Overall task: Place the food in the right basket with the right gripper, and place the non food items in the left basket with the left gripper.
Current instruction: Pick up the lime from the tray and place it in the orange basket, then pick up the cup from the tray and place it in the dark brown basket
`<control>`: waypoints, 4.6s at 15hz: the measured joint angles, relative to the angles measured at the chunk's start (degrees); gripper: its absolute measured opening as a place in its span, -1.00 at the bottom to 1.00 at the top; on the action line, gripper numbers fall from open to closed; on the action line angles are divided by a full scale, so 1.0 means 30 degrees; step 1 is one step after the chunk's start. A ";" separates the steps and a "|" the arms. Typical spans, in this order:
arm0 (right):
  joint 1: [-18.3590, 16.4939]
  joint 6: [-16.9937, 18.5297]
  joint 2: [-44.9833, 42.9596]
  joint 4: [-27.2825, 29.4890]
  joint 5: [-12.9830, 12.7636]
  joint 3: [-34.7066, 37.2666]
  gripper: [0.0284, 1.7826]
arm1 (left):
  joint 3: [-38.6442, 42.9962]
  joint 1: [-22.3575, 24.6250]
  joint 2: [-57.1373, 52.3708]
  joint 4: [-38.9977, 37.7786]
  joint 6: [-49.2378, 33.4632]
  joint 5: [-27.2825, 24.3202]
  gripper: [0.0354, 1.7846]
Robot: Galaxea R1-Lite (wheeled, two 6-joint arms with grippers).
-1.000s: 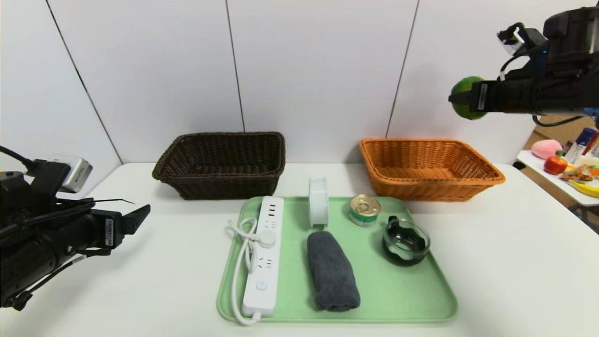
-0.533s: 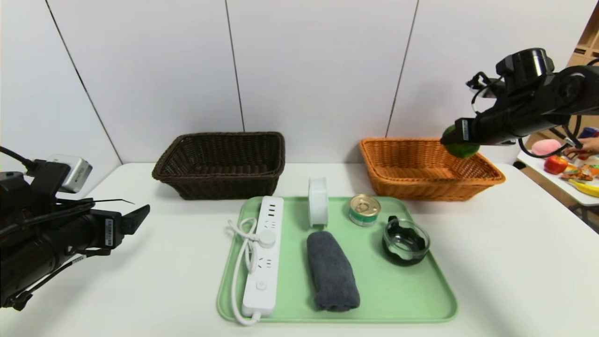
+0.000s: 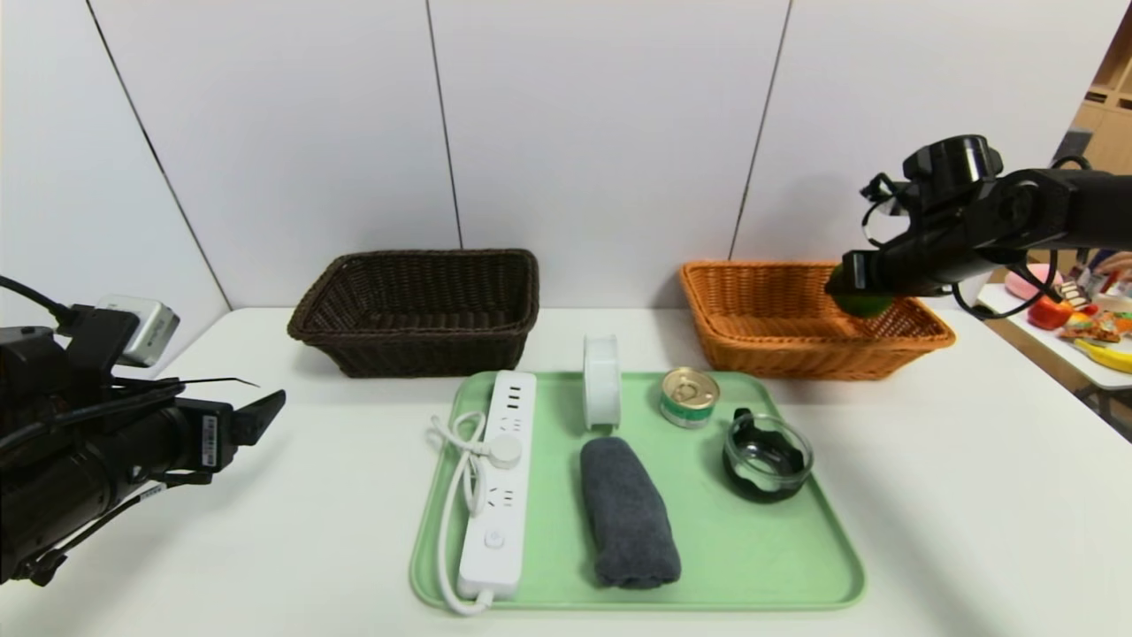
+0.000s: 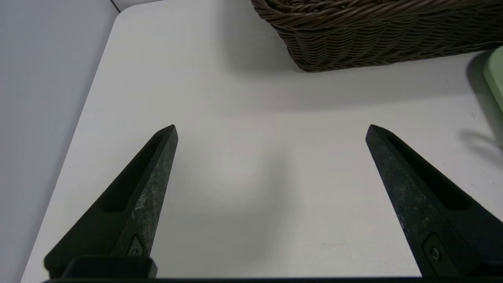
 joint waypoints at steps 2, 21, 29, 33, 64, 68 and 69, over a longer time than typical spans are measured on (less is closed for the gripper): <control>0.0016 0.0000 0.0219 0.0000 -0.0057 0.0000 0.08 | -0.0037 0.0000 0.0154 -0.0016 0.0000 0.0000 0.89; 0.1686 0.1804 -0.2259 -0.0065 -0.0362 0.1268 0.74 | -0.0081 0.0000 0.0545 -0.0028 -0.0102 0.0008 0.89; 0.8156 0.3755 -1.0687 -0.5209 -0.0459 1.1642 0.86 | 0.0236 0.0000 0.0183 -0.0028 -0.0215 -0.0016 0.89; 0.8659 0.2292 -1.4426 -1.2199 -0.0508 2.1545 0.88 | 0.0321 -0.0016 0.0049 -0.0037 -0.0223 0.0000 0.89; 0.9131 0.0297 -0.6278 -3.6803 -0.0297 3.5568 0.90 | 0.1394 0.0000 -0.0829 -0.0037 -0.0260 -0.0008 0.89; 0.9139 0.0236 -0.5681 -3.6807 -0.0268 3.4593 0.90 | 0.1430 0.0000 -0.0829 -0.0037 -0.0260 0.0000 0.89; 0.9159 0.0207 -0.5579 -3.6807 -0.0268 3.4390 0.90 | 0.1430 0.0000 -0.0829 -0.0037 -0.0260 0.0000 0.89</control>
